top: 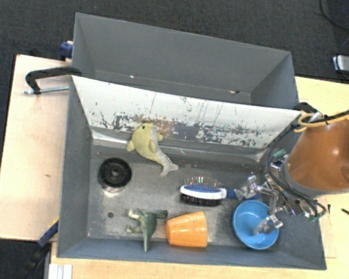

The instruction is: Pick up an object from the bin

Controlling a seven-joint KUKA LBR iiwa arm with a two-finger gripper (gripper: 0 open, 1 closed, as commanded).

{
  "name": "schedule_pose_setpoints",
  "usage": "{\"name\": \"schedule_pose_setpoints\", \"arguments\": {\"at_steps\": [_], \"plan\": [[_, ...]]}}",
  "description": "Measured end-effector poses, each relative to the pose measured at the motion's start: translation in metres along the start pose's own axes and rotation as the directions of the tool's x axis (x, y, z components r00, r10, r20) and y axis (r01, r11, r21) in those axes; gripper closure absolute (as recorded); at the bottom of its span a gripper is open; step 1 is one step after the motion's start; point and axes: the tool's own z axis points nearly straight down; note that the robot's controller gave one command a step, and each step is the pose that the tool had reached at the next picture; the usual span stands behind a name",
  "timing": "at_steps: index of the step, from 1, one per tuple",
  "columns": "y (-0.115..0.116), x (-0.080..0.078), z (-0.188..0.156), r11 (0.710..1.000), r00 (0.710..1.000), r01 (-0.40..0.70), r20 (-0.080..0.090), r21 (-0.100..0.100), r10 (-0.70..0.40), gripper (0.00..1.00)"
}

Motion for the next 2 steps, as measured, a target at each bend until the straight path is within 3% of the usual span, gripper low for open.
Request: {"name": "schedule_pose_setpoints", "arguments": {"at_steps": [1,2], "plan": [[0.0077,-0.0067,-0.0007,0.997,0.997,-0.080,-0.008,0.009,0.081,0.00],[0.0127,-0.0143,-0.0020,0.960,0.960,-0.281,0.000,0.010,0.281,0.00]]}}
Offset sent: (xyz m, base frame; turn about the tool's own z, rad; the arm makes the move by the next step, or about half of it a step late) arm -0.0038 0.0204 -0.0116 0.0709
